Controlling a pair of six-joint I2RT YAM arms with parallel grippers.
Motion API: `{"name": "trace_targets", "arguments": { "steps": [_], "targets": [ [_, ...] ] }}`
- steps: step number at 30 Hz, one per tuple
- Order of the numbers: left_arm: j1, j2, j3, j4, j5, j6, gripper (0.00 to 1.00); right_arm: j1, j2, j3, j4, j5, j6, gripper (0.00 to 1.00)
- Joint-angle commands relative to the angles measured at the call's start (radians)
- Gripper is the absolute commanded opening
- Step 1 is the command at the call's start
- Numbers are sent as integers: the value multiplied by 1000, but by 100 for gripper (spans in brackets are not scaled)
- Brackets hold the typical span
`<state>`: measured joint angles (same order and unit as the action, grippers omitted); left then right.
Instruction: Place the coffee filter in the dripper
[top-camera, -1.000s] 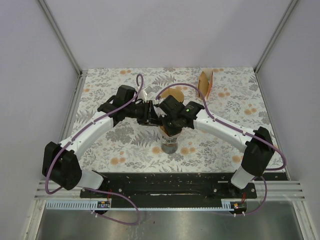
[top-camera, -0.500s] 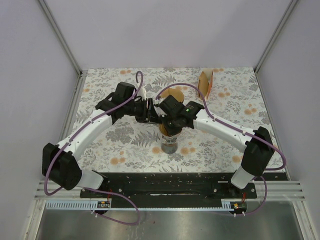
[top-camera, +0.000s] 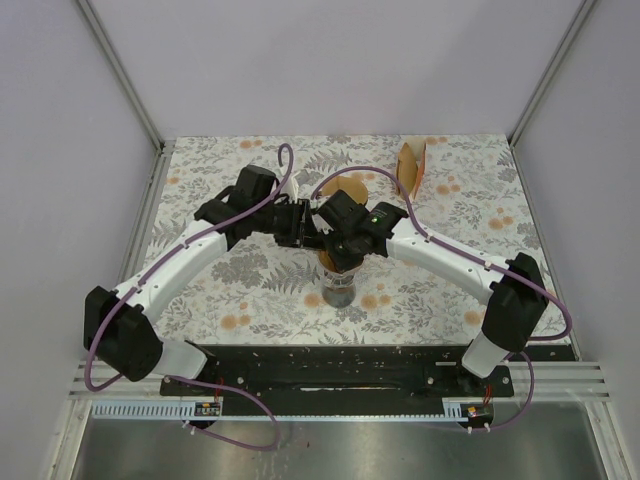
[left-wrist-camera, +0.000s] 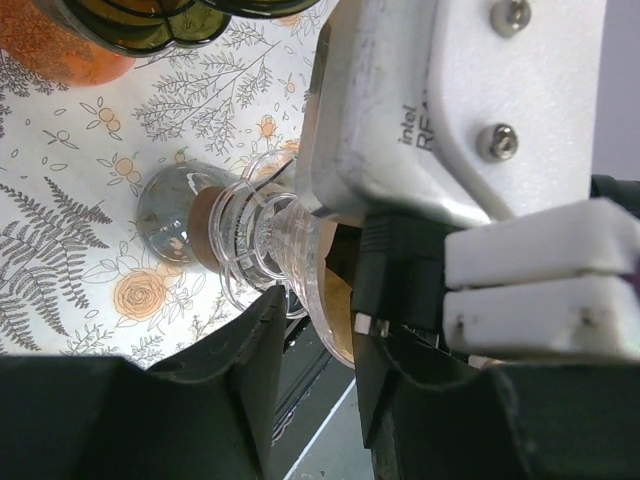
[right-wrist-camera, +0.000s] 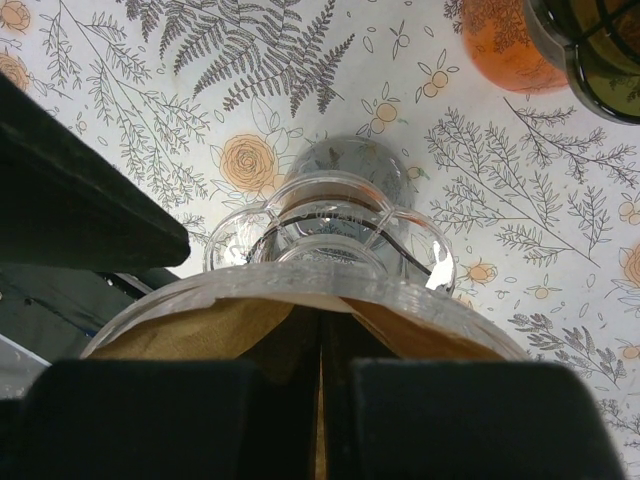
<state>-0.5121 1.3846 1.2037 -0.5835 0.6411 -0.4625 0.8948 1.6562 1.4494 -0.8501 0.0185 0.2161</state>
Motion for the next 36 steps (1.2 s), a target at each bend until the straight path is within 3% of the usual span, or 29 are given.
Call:
{"name": "trace_targets", "arguments": {
  "steps": [1,6,16,36],
  "targets": [
    [-3,8,-9,27,-34,16,33,10,31,-9,-20,-2,-6,0],
    [-8,-1,-23,30,-27,24,27,10,-2,-12,11,1,-9,0],
    [-16,-6,-18,30,-34,27,1,10,-41,34,26,1,-24,0],
    [-16,-9,8,7,-63,45,0,9,-154,51,31,-11,-37,0]
  ]
}}
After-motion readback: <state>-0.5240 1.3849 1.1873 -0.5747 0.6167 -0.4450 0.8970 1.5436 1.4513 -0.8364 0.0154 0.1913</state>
